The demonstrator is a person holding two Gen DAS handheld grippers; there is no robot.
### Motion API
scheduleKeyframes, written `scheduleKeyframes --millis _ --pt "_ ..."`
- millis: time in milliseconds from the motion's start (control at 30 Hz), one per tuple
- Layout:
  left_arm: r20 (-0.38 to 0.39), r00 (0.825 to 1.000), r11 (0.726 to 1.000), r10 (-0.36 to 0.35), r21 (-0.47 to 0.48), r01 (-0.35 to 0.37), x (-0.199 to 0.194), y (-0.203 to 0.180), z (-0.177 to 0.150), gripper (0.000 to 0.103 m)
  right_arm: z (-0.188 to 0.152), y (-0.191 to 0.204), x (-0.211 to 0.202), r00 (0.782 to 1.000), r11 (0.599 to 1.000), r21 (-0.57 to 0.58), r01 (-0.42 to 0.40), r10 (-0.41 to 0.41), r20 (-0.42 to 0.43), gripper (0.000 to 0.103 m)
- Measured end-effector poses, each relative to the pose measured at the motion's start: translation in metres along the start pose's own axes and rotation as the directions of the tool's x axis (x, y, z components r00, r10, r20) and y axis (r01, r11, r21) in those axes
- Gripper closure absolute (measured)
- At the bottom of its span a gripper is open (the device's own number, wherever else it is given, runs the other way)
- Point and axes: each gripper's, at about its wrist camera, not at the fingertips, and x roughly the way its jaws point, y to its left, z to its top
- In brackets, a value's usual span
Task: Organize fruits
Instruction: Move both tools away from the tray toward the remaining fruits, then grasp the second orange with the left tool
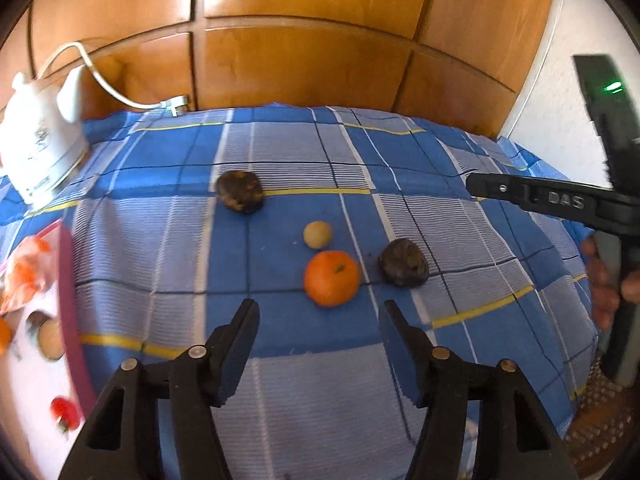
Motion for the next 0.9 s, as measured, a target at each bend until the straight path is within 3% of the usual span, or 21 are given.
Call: scheduleKeyframes --millis 333,400,433,567,900 --pt "-0.027 0.999 0.999 0.029 -0.034 -0.03 0.045 -0.007 0.02 0.042 0.0 0.011 0.002 1.0 0.999 -0.037 -0.008 0.008 -0.004 0.071" --pt "-0.059 0.998 0.998 0.006 -0.056 -0.01 0.056 -0.003 0.019 0.059 0.0 0.012 0.003 1.0 0.999 -0.047 0.002 -0.003 -0.005 0.071" --pt "-0.066 0.998 0.997 -0.015 -0.074 0.01 0.059 0.0 0.017 0.063 0.0 0.012 0.003 1.0 0.999 -0.047 0.001 -0.001 -0.005 0.071" --pt "-0.005 0.999 0.992 -0.048 -0.116 0.047 0.041 0.01 0.002 0.063 0.001 0.008 0.005 1.0 0.999 -0.044 0.001 -0.001 -0.007 0.071" --pt "0.055 0.997 0.993 0.054 -0.104 -0.048 0.004 0.03 -0.06 0.063 0.001 0.001 0.003 1.0 1.0 -0.009 -0.008 0.008 0.013 0.071"
